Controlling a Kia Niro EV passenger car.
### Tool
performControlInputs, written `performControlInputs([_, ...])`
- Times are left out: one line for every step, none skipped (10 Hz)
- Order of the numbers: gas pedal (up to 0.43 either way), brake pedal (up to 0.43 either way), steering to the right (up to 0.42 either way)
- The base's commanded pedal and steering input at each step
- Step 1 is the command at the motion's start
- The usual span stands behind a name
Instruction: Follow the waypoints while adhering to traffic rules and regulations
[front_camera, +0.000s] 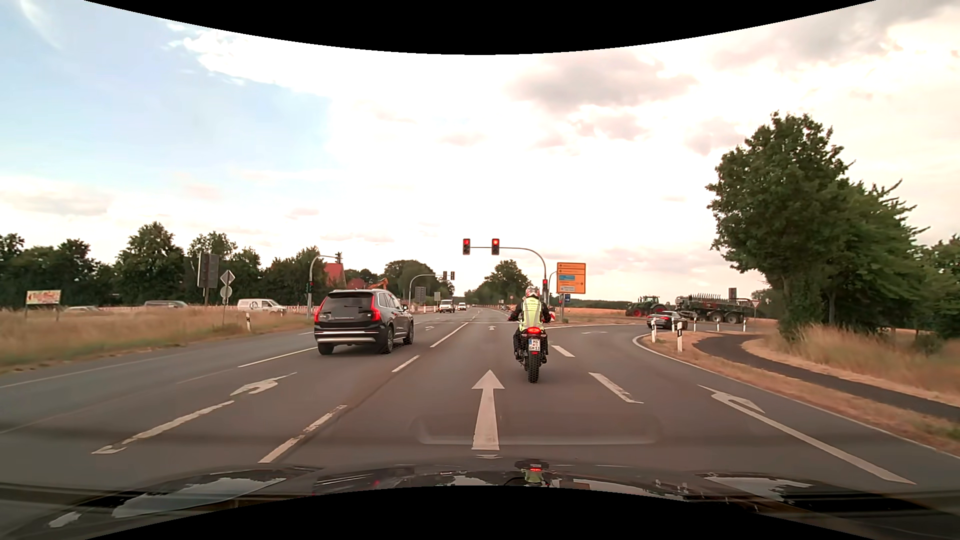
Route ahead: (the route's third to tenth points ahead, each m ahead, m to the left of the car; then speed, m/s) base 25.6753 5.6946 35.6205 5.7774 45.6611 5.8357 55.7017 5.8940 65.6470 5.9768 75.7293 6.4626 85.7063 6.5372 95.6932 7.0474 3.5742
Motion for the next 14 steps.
performControlInputs([0.020,0.000,-0.002])
performControlInputs([0.020,0.000,-0.001])
performControlInputs([0.020,0.000,-0.001])
performControlInputs([0.020,0.000,0.000])
performControlInputs([0.020,0.000,0.000])
performControlInputs([0.020,0.000,0.001])
performControlInputs([0.020,0.000,0.001])
performControlInputs([0.020,0.000,0.001])
performControlInputs([0.020,0.000,0.001])
performControlInputs([0.020,0.000,0.001])
performControlInputs([0.020,0.000,0.001])
performControlInputs([0.020,0.000,0.001])
performControlInputs([0.020,0.000,0.001])
performControlInputs([0.020,0.000,0.001])
